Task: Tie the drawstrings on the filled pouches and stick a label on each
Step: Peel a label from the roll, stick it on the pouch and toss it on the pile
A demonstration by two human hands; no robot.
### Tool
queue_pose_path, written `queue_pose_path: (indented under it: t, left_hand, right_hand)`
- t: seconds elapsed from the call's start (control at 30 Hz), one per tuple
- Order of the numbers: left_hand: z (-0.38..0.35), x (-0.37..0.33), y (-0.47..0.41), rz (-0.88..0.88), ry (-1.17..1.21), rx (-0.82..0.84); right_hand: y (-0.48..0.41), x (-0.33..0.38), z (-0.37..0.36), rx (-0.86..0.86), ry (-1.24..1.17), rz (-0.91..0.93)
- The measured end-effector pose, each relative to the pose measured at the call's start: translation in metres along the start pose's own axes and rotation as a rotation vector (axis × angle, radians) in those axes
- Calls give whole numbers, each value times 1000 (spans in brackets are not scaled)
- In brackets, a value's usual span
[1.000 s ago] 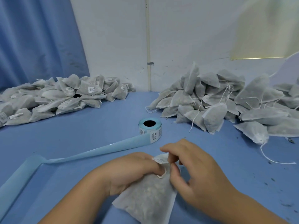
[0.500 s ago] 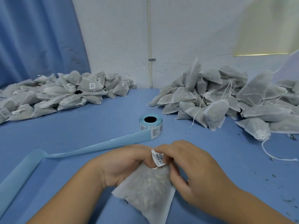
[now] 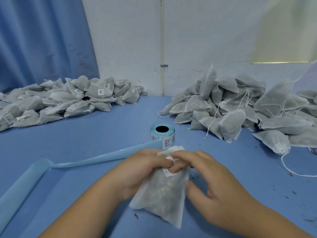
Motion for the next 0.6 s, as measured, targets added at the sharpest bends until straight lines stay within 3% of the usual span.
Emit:
queue_pose_path:
  t: [0.13, 0.23, 0.37, 0.6]
  left_hand:
    - [1, -10, 1, -122, 43, -66]
    - [2, -14, 3, -171, 101, -86]
    - [2, -10, 0, -163, 134, -115]
    - [5, -15, 1, -204, 35, -185]
  right_hand:
    - [9, -34, 11, -330, -186, -384]
    - [16, -55, -17, -246, -529, -641]
    - [18, -56, -27, -209, -736, -670]
    - [21, -63, -24, -345, -764, -726]
Point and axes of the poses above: each hand's wrist, its own y-axis away from the middle knuckle, its own z-axis out of the back of the hand, x = y × z, the point moved 9 cm from there along -y, towards the middle knuckle, and after that the axes turned 9 degrees about z, right-handed, at the moved point
